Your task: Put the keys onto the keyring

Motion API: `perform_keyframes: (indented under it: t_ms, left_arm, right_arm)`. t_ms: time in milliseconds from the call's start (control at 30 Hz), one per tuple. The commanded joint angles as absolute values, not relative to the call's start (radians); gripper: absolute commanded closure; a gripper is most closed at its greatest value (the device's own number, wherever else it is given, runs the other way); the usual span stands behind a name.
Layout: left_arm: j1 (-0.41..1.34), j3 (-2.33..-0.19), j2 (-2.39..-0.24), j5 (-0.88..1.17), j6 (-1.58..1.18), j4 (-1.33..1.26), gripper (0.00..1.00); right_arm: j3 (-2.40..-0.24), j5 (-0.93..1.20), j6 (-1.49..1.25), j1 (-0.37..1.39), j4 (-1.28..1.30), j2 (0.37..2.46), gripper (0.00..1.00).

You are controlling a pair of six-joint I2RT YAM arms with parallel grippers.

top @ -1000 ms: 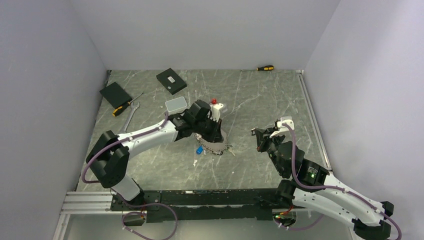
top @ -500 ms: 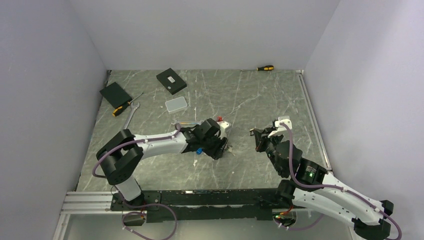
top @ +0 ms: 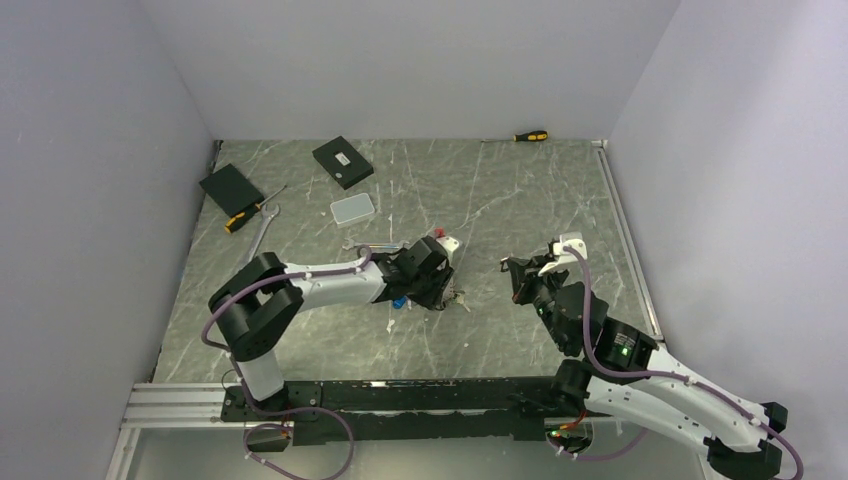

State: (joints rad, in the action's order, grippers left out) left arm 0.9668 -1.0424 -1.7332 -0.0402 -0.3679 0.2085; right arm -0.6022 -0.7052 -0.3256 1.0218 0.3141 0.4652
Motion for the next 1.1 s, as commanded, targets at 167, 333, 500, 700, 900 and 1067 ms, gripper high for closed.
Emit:
perform_keyframes:
  t_ms: [167, 333, 500, 700, 900, 1067]
  left_arm:
    - [0.974, -1.097, -1.769, -0.039, -0.386, 0.18, 0.63]
    - [0.984, -1.115, -1.798, -0.036, -0.38, 0.203, 0.67]
    - [1.006, -1.121, -1.804, -0.056, -0.388, 0.217, 0.7]
    - [1.037, -1.14, -1.813, -0.126, -0.395, 0.257, 0.7]
    - [1.056, -1.163, -1.845, -0.171, -0.387, 0.284, 0.8]
    - [1.063, -1.166, -1.842, -0.181, -0.383, 0.282, 0.87]
  right_arm:
    - [-0.6, -0.714, -0.333, 1.022, 0.295, 0.44, 1.0]
    - [-0.599, -0.716, -0.332, 1.022, 0.295, 0.441, 1.0]
    - [-0.595, -0.716, -0.334, 1.022, 0.298, 0.432, 1.0]
    - [-0.592, -0.717, -0.336, 1.022, 0.299, 0.428, 1.0]
    - [-0.594, -0.715, -0.337, 1.022, 0.302, 0.428, 1.0]
    - [-0.592, -0.715, -0.34, 1.022, 0.307, 0.42, 1.0]
